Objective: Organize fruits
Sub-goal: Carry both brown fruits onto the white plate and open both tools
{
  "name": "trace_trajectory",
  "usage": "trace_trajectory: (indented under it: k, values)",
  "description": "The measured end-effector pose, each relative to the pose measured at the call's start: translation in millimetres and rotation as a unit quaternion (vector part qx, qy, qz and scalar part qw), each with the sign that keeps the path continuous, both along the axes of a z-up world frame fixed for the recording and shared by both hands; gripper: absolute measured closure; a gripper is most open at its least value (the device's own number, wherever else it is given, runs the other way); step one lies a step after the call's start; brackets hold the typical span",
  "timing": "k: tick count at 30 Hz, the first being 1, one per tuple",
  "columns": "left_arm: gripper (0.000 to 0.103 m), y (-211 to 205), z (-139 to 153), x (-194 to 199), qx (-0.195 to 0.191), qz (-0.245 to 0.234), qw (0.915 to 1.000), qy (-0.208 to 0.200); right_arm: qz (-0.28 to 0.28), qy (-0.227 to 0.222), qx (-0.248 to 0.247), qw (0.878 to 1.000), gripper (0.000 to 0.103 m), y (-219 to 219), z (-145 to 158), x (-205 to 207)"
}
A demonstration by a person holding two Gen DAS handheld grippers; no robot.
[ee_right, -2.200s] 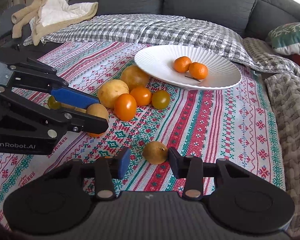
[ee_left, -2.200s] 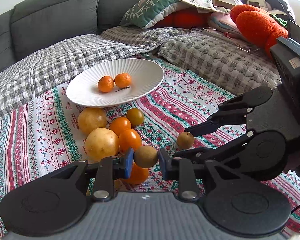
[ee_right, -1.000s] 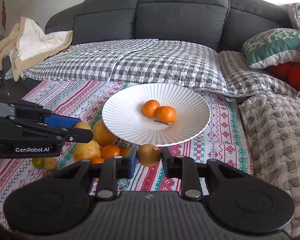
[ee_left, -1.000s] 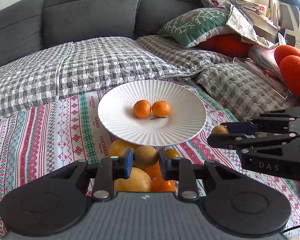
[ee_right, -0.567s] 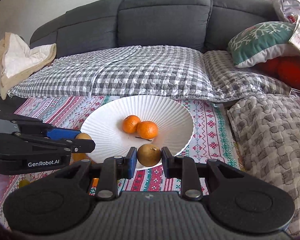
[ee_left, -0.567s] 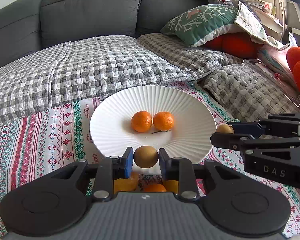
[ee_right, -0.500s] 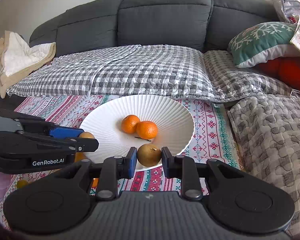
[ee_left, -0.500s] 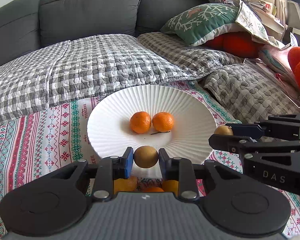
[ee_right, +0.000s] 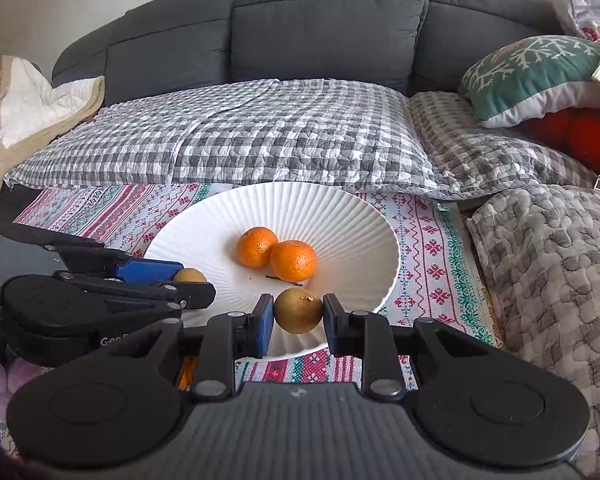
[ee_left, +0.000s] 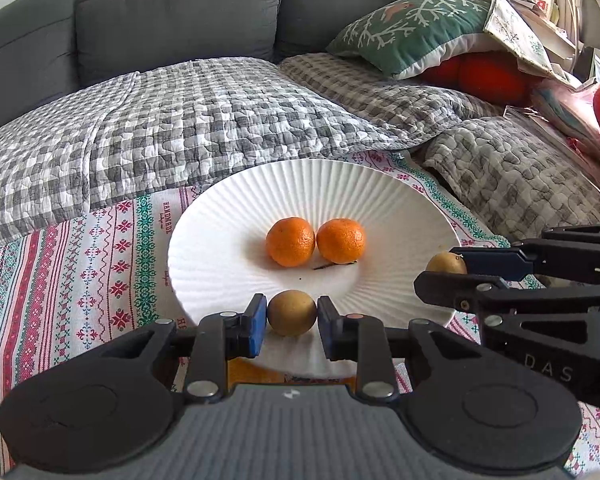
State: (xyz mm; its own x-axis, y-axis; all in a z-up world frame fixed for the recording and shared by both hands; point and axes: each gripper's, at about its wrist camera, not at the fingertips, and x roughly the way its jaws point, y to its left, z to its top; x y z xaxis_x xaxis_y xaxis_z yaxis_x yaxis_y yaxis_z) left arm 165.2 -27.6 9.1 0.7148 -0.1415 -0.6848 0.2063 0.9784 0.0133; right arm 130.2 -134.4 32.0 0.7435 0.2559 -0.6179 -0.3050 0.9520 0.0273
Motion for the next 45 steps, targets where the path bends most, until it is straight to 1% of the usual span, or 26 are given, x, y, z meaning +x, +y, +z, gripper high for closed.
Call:
trace_trajectory:
  k: [5, 13, 21, 35, 38, 40, 41, 43, 45]
  values:
    - [0.087, -5.4, -2.8, 5.2, 0.027, -0.016, 0.9995, -0.002, 0.005, 0.002, -0.018, 1.000, 0.079, 2.4, -4.9, 1.7]
    - [0.087, -9.0, -6.9, 16.2, 0.042, -0.029, 0.9987, 0.004, 0.006, 0.005, -0.017, 1.000, 0.079, 3.7, -6.9, 7.8]
    - [0.087, -11.1, -11.5, 27.1, 0.049, -0.031, 0.9983, 0.003, 0.004, 0.004, -0.016, 1.000, 0.079, 3.5, -9.7, 16.3]
    - [0.085, -13.5, -14.4, 28.4, 0.061, -0.040, 0.9973, -0.001, 0.011, -0.009, -0.041, 0.999, 0.079, 8.0, -13.1, 16.6]
    - [0.082, -13.3, -13.1, 26.3, 0.062, -0.040, 0.9973, -0.001, 0.010, -0.011, -0.046, 0.999, 0.076, 7.3, -11.4, 14.5]
    - [0.075, -12.0, -11.6, 24.1, 0.062, -0.038, 0.9973, -0.001, 0.008, -0.012, -0.047, 0.999, 0.073, 5.8, -9.6, 12.4]
    - [0.073, -11.0, -10.9, 22.9, 0.062, -0.037, 0.9974, -0.002, 0.008, -0.013, -0.047, 0.999, 0.069, 5.0, -8.9, 11.4]
    - [0.062, -8.0, -8.8, 18.8, 0.060, -0.031, 0.9977, -0.005, 0.008, -0.016, -0.044, 0.999, 0.062, 2.2, -6.6, 7.7]
    - [0.056, -4.6, -6.6, 13.7, 0.054, -0.029, 0.9981, -0.008, 0.004, -0.017, -0.041, 0.999, 0.051, -0.1, -4.4, 4.6]
